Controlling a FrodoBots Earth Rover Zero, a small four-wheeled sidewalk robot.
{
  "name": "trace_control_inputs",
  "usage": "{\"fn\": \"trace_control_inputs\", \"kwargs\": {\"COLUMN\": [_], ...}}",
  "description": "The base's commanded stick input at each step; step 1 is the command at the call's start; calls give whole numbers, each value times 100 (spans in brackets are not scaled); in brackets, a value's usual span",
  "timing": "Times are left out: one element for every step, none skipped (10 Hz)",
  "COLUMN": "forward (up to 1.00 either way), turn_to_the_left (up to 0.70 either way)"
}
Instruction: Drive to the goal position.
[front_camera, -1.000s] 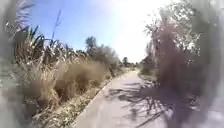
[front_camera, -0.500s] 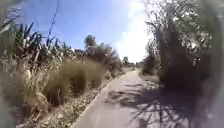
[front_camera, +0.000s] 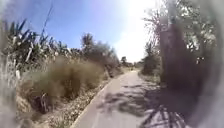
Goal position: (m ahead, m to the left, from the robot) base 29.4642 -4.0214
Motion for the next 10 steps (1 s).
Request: {"fn": "trace_control_inputs", "kwargs": {"forward": [70, 70, 70, 70, 70, 70, 70, 70, 70, 70], "turn_to_the_left": [-10, -11, -11, -10, -9, -8, -7, -6, -5, -4]}}
